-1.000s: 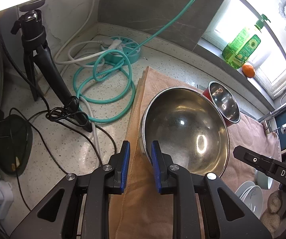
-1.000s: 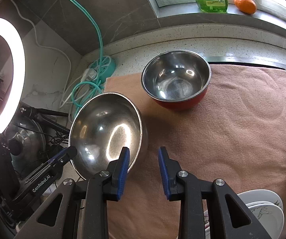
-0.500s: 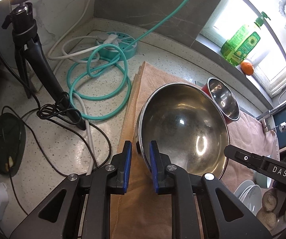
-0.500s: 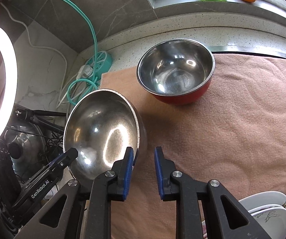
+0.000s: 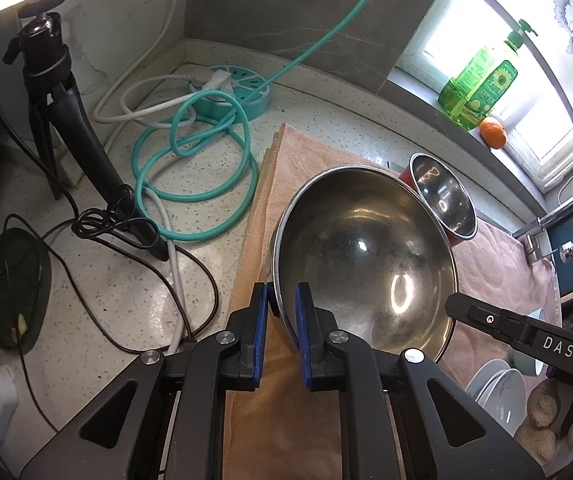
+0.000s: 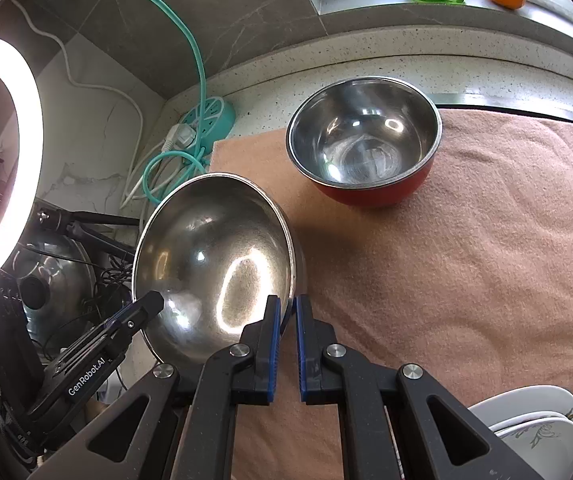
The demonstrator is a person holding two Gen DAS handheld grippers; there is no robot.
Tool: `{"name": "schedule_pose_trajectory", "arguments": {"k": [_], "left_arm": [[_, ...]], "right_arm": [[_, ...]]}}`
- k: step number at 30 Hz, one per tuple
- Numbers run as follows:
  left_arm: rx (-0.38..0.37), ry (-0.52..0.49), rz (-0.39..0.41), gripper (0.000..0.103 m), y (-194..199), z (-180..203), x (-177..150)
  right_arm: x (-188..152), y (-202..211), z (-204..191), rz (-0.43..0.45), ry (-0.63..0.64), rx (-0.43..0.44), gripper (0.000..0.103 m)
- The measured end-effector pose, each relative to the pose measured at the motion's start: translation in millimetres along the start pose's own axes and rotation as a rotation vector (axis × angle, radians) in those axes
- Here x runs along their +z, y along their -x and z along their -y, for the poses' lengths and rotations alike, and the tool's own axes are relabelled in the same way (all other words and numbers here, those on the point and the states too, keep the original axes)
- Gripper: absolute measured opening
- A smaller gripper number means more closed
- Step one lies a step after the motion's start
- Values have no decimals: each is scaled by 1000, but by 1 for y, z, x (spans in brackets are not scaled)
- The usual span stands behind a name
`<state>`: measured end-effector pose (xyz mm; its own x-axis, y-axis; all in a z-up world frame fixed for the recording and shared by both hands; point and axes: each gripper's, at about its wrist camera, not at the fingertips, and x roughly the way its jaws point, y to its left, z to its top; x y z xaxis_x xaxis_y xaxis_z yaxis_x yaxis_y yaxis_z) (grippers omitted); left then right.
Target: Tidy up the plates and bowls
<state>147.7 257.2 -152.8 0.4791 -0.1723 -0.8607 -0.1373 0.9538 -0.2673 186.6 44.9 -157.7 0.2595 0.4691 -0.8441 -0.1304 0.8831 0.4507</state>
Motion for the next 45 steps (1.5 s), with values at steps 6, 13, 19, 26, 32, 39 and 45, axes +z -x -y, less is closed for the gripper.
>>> {"name": "schedule_pose_trajectory", "arguments": {"k": [6,13,19,26,32,39,45], "left_arm": [[-2,6,0,12,5,1,-5],[-1,12,0,12,17,1,-17],[1,19,7,13,30,5,-30],[-11,35,8,12,40,10,-45],[-16,41,4,12,47,12,-61],[-19,41,-11,12,50,12,-75],[-17,44,-31,12,46,12,-83]], "right_arm": [[-4,4,-1,-6,13,-2,7],[-16,11,-3,-17,38,0,7],[-27,22,-5,-12,57,10,7],[-42,37,0,-7,58,24,7],[-58,46,0,-6,76,16,7],[-71,48,2,-23,81,17,7],[-79,45,7,-37,77,8,7]]}}
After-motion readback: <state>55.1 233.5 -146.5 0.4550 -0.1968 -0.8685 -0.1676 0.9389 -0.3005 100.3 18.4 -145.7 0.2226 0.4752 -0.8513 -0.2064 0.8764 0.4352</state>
